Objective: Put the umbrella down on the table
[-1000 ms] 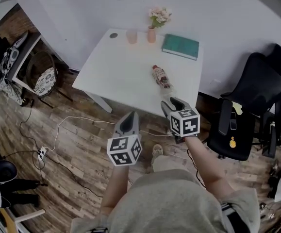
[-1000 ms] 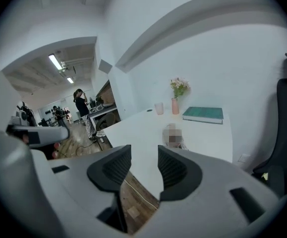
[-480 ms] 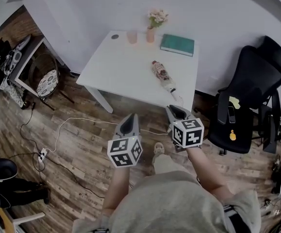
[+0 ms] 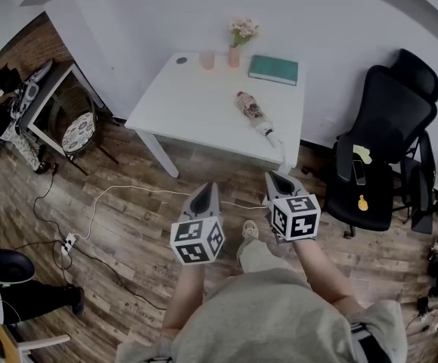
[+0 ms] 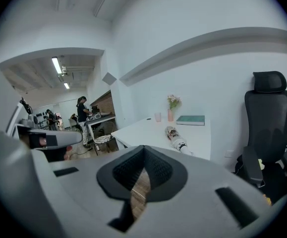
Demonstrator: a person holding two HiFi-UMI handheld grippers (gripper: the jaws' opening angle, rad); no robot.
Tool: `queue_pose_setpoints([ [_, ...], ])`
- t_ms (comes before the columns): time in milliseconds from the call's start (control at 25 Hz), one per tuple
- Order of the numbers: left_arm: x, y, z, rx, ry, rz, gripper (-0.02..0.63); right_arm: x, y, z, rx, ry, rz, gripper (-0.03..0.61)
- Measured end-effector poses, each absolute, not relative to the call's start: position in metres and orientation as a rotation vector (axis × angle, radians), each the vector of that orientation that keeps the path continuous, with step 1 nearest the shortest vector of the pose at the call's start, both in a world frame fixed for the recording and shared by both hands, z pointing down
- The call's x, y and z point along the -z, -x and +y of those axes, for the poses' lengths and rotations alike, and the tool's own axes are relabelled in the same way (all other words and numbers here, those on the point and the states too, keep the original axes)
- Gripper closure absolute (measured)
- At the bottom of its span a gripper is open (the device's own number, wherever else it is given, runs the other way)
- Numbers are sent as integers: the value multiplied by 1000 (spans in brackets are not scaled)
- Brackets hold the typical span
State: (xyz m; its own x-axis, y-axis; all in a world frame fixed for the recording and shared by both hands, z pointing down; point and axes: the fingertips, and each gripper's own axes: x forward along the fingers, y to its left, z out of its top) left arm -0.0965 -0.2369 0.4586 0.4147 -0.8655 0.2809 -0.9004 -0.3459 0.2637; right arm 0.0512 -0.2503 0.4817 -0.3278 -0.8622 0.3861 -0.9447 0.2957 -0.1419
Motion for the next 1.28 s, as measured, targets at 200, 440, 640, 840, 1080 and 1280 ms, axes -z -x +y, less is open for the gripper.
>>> queue_pose_setpoints([
  [200,-457,96,-208,-134,-2318,-1503,604,-481,-53,-219,-500,-1685,-2311,575],
  [440,-456,93,-178,-133,-2325,-1505,604,-479,-54,-188,-498,-1689,-2338,575],
  [640,-454,97,-161,-137,-2329,-1521,604,-476,-48,-171,-487,-1678,-2362,575],
  [840,-451,101,-153,-130,-2329,-1534,604,-473,-43,-161,-456,-1662,-2378,576],
  [1080,-450,103,-145,-125,-2321,-1545,604,-470,-40,-154,-466,-1658,-2399,576],
  [1280,-449,103,-142,-120,-2322,-1549,604,-464,-37,-152,-411,-1652,-2426,578],
])
